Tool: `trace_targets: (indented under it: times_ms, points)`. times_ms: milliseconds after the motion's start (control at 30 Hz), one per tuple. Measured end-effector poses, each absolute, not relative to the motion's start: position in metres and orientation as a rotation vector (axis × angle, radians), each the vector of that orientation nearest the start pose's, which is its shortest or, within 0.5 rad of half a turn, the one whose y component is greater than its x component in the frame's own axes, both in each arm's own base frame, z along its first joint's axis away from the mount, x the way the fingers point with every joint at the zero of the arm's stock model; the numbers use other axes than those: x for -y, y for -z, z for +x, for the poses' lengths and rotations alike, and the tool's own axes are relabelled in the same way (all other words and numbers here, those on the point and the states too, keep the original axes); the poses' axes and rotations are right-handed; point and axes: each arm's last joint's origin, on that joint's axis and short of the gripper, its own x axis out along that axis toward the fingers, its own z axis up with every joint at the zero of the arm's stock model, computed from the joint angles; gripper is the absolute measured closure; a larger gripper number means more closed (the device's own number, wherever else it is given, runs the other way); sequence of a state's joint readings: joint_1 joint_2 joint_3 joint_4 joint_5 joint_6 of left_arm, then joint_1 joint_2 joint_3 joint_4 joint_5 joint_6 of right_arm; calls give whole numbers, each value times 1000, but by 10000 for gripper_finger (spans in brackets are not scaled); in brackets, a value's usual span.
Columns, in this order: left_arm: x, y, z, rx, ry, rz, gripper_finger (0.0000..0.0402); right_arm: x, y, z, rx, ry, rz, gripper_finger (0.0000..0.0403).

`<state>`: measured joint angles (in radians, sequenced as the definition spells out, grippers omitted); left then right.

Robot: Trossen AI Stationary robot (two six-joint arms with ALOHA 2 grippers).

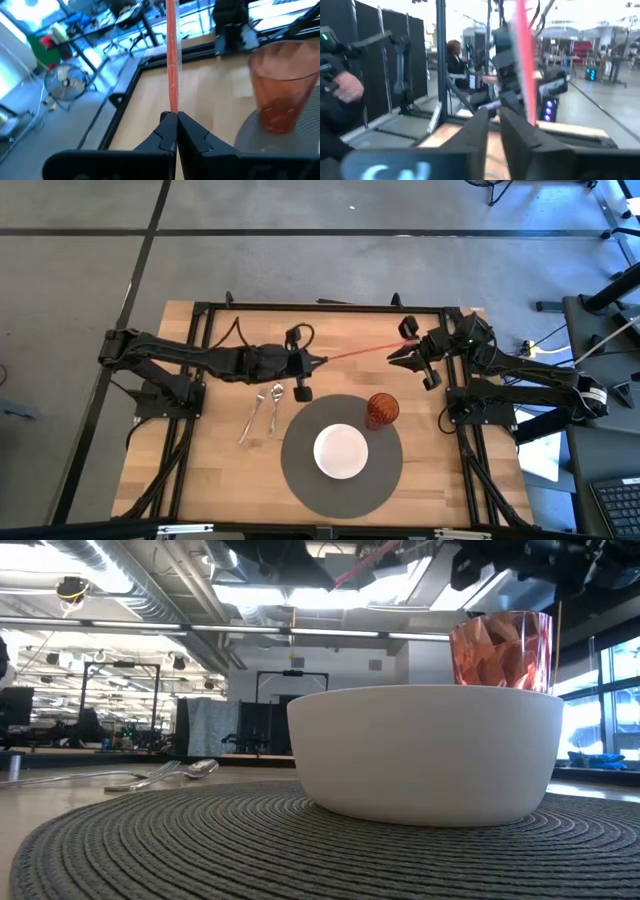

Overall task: Pick & Place Utensil
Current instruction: Put the straw into the glass on the table mat

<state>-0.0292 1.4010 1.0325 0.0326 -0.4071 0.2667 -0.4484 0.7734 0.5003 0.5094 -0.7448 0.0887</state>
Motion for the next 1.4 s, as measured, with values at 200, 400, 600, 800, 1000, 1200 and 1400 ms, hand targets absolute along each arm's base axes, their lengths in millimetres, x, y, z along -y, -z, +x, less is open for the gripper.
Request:
trace_targets:
  times_ms: [200, 400, 600, 800, 1000, 1200, 1400]
  points:
    - [19, -309, 316, -294, -322, 385, 400, 53, -318, 155, 330, -343, -33, 236]
    - [25, -313, 317, -247, -323, 370, 400, 49, -330, 149, 443, -368, -51, 122]
    - [21, -311, 320, -241, -340, 353, 400, 50, -331, 148, 474, -322, -123, 84]
    - [11, -307, 323, -251, -366, 326, 400, 48, -337, 145, 542, -315, -183, 98]
    - [3, -294, 334, -278, -367, 325, 400, 50, -338, 145, 570, -256, -176, 126]
    - [2, -286, 340, -293, -371, 345, 400, 51, -337, 147, 566, -244, -167, 152]
    - [2, -286, 340, -293, -372, 347, 400, 51, -337, 147, 567, -240, -166, 190]
